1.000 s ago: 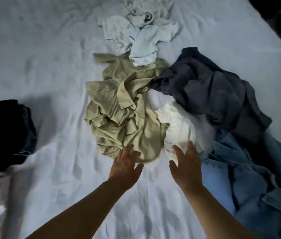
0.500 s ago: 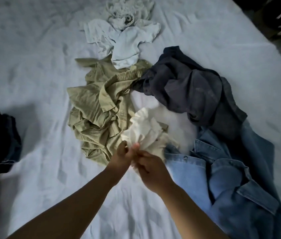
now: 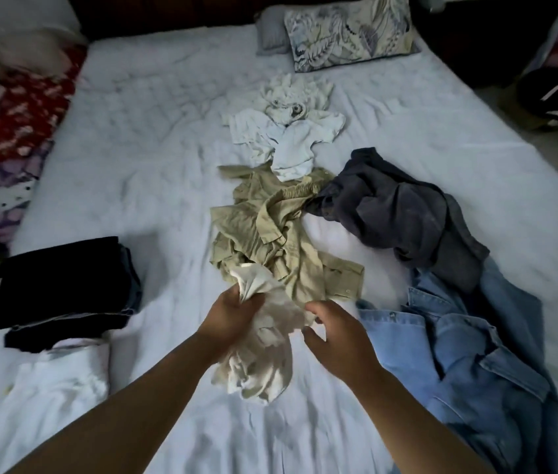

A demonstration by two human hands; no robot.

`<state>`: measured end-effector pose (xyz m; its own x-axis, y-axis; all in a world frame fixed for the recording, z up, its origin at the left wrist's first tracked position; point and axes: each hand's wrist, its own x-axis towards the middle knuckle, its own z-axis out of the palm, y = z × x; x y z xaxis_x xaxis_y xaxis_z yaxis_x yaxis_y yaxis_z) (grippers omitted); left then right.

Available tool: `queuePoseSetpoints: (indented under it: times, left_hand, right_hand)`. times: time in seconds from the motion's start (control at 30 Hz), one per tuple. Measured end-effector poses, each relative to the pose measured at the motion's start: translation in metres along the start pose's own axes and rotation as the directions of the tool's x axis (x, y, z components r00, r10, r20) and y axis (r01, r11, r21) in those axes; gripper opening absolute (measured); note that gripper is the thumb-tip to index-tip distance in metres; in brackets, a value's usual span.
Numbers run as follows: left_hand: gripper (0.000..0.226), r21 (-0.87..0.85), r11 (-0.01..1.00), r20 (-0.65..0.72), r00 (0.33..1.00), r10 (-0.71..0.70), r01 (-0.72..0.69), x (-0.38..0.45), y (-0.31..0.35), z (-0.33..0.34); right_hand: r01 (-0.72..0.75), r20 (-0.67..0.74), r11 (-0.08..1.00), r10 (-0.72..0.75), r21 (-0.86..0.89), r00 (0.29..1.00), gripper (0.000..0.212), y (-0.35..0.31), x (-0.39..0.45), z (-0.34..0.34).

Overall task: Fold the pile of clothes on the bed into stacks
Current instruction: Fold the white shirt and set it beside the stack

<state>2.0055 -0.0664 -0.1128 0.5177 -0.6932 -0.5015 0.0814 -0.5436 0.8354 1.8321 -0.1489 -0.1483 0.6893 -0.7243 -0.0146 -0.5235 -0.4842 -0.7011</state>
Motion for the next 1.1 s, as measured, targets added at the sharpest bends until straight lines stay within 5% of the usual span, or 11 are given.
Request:
queuePoseSetpoints:
  times: [0.2,0.33,0.5,0.57,0.7,0.9,1.1]
  left_hand:
    - [0.008,-0.083,0.984,0.095,0.982,0.162,-0.155,-0.071,0.042,-0.065]
    - [0.007,-0.026,0.971,0.11,0.965,0.238,-0.236,-0.112,0.064,-0.109]
    - [0.038,0.543,0.811,-0.111,0.939,0.325,-0.216,-0.123,0.061,-0.157]
    - [0.056,0.618,0.768,-0.192,0.913,0.359,-0.172,-0.121,0.047,-0.169]
    - [0.059,0.53,0.8,-0.195,0.878,0.437,-0.281,-0.127,0.035,-0.166]
    - [0.042,0.401,0.782,0.047,0.864,0.502,-0.476,-0.144,0.033,-0.121]
    - [0.04,0.398,0.806,0.026,0.883,0.468,-0.439,-0.14,0.037,-0.088]
  right_hand:
    - [0.083,0.065,0.996,-0.085,0.029,0.994,0.064,-0.085,-0.006,-0.01]
    - [0.106,0.041,0.991,-0.109,0.081,0.993,0.021,-0.134,-0.009,-0.015]
    - [0.014,0.039,0.977,-0.023,0.214,0.999,0.009,-0.171,-0.014,-0.026]
    - [0.003,0.014,0.976,-0.006,0.216,1.0,0.009,-0.184,-0.016,-0.027]
    - [0.018,-0.014,0.977,-0.015,0.211,1.0,0.008,-0.205,-0.017,-0.025]
    - [0.009,-0.017,0.98,-0.005,0.199,1.0,0.013,-0.217,-0.021,-0.03]
    - [0.023,0.03,0.967,-0.032,0.255,0.999,0.017,-0.227,-0.021,-0.061]
